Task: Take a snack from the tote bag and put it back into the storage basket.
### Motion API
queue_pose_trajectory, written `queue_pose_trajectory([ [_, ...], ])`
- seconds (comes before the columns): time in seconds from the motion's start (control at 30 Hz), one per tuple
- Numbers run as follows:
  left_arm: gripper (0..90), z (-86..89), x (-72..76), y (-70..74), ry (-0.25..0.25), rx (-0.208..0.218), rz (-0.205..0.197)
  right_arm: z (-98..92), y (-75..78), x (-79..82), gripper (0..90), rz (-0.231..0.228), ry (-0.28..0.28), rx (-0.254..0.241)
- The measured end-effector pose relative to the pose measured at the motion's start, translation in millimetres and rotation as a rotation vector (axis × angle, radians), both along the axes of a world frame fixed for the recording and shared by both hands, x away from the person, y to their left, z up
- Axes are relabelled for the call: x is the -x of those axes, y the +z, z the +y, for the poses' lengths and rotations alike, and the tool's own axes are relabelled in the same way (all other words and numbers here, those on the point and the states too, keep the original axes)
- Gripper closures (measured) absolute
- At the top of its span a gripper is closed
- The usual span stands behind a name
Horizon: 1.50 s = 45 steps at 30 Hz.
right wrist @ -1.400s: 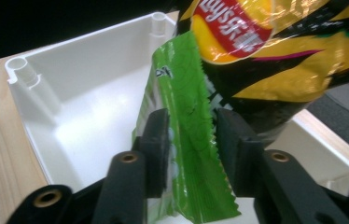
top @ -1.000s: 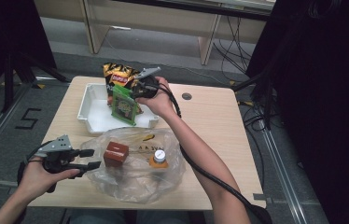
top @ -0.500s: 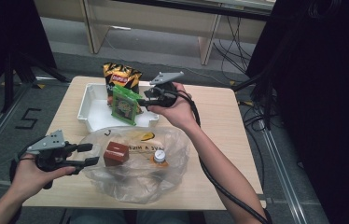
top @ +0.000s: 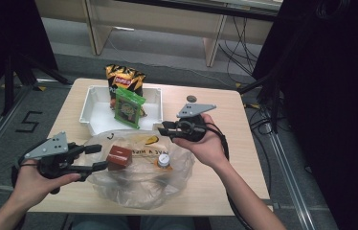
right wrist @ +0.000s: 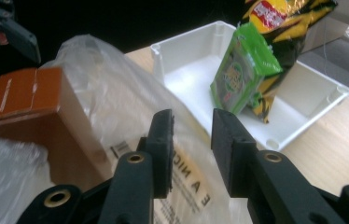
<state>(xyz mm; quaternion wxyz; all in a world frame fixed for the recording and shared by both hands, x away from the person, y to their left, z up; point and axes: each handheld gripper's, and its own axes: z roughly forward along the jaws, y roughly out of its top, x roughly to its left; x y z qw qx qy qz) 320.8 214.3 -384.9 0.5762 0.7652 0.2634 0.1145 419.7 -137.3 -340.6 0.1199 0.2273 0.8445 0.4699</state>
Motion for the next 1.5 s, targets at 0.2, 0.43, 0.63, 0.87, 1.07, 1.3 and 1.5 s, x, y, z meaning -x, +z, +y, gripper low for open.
queue_pose_trajectory([
  [0.2,36.7,-2.6,0.0,-1.0,0.012,0.023,-0.001,-14.2,-11.8,21.7,66.7,0.041,-0.014,-0.022],
  [0.43,35.9,4.3,-0.9,-4.1,0.052,0.068,0.007,-18.2,-30.0,35.2,50.2,0.086,0.061,-0.086],
  [0.63,35.3,11.5,-3.5,-12.9,0.072,0.105,0.033,-16.6,-48.7,40.4,37.9,0.103,0.114,-0.091],
  [0.87,35.3,23.0,-8.8,-29.7,0.069,0.146,0.093,-18.5,-67.7,42.9,30.1,0.105,0.134,-0.077],
  [1.07,36.4,27.4,-13.7,-47.9,0.054,0.139,0.164,-19.5,-98.4,44.3,26.2,0.130,0.143,-0.056],
  [1.3,40.5,26.7,-19.0,-70.2,0.063,0.050,0.219,-19.3,-109.5,43.3,27.1,0.122,0.151,-0.065],
  [1.5,41.6,21.3,-19.7,-76.8,0.056,0.009,0.227,-16.1,-117.9,44.4,30.9,0.125,0.159,-0.031],
])
